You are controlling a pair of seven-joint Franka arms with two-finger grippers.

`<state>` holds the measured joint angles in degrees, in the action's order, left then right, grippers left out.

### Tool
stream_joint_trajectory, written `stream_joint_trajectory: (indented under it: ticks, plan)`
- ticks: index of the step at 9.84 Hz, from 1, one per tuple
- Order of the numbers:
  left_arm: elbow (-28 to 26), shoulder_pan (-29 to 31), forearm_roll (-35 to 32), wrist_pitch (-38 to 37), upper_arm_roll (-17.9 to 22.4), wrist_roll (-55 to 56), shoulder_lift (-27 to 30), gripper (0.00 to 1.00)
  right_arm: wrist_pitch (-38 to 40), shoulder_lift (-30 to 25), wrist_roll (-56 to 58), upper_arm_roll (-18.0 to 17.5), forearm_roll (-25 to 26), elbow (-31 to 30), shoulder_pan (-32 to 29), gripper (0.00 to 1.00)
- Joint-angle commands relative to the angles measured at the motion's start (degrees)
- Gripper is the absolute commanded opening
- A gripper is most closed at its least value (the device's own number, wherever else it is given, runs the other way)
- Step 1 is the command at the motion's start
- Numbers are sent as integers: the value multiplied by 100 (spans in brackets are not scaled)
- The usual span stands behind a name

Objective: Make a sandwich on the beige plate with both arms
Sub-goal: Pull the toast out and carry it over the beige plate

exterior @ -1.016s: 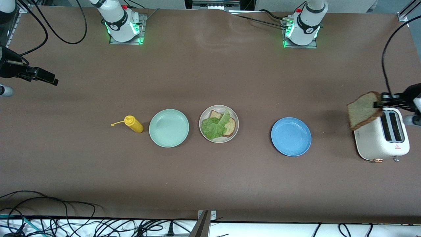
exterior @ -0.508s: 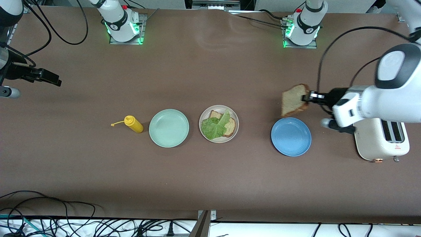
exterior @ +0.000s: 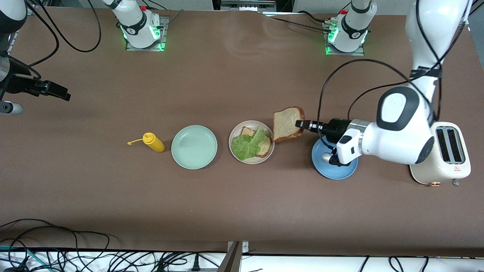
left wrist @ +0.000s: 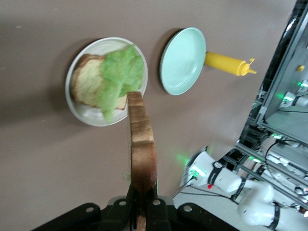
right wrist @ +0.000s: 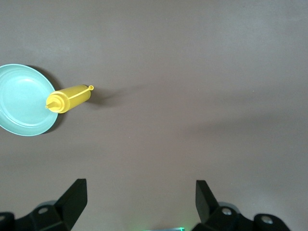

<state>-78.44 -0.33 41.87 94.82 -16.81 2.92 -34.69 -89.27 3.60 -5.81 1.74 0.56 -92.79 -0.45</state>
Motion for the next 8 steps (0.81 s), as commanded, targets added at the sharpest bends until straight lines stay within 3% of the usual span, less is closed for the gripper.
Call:
stream_joint_trajectory:
  ticks: [1,4,8]
  plan:
    - [127,-221,461,299,37,-28,-134,0,68,88,-26,20,50,200,2,100]
    - [127,-336,1103,678,37,-474,-467,0,59,88,18,28,50,200,1,100]
    - [48,-248,1523,696,46,-2328,-1143,0,59,123,18,28,50,200,-16,100]
